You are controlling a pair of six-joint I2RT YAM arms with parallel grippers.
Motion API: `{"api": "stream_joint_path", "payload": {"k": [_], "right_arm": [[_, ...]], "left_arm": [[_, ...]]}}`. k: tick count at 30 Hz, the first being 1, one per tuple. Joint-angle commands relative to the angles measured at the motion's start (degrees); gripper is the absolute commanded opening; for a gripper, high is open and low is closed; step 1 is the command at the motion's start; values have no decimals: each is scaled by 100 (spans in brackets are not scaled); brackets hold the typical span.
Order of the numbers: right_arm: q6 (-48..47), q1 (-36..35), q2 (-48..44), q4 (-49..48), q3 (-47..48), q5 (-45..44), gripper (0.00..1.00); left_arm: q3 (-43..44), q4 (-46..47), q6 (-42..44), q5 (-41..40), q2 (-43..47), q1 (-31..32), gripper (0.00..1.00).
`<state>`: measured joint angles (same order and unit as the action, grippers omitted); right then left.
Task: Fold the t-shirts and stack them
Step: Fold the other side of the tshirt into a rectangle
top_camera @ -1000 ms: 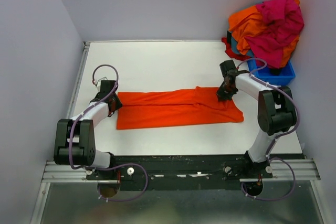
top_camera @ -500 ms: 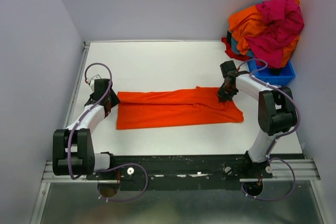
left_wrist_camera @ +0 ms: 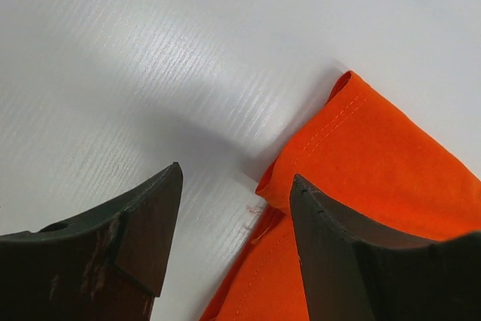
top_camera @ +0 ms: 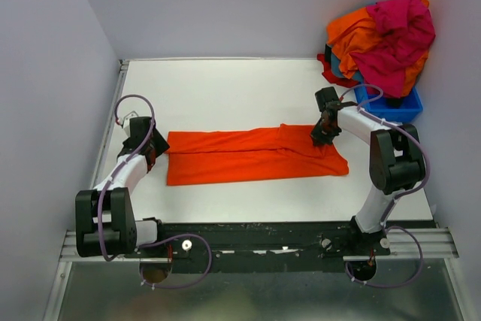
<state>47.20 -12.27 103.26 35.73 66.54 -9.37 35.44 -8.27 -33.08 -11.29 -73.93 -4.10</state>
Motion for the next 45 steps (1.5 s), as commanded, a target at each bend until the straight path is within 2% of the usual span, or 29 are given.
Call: {"api": "stream_joint_path", "payload": {"k": [1,8,11,15,20,24,29,31,36,38,40,45], "right_arm": [[123,23,1,-22,-168,14,1],[-52,15,-174,-66,-159,40,1],[-473,23,-411,-241,-194,84,1],[-1089,23,-990,-671,-510,-39,15],[-1836,14,-1502,-1296,-827,496,21],[-2205,-91,-1389,-1568,-661,1339,27],[-2399,-416,-976,-1666,-169,1736,40],[-2417,-556,-730,-1569,112,1666,43],[-2400,-908,-115,-1174,824,1333,43],[-2417,-1013,140,-937,1175,1096,44],[-2435,-1101,352,-769,1396,789,47],[-2409,-1233,791,-514,1739,445,47]], "left_arm": [[-177,212,-137,215,195,-108,72],[-187,642,-199,882,230,-179,72],[76,485,-138,1014,108,13,68],[428,265,-67,848,2,444,65],[963,63,-93,611,-235,1559,60],[1210,360,-356,890,-674,2175,58],[1763,617,-533,1268,-1517,2747,55],[2053,616,-533,1409,-1913,2888,47],[2563,669,-436,1805,-2651,3099,13],[2818,599,-384,1954,-2880,3152,4],[2994,537,-348,1981,-3056,3240,1],[3241,520,-409,2069,-3461,3319,0]]}}
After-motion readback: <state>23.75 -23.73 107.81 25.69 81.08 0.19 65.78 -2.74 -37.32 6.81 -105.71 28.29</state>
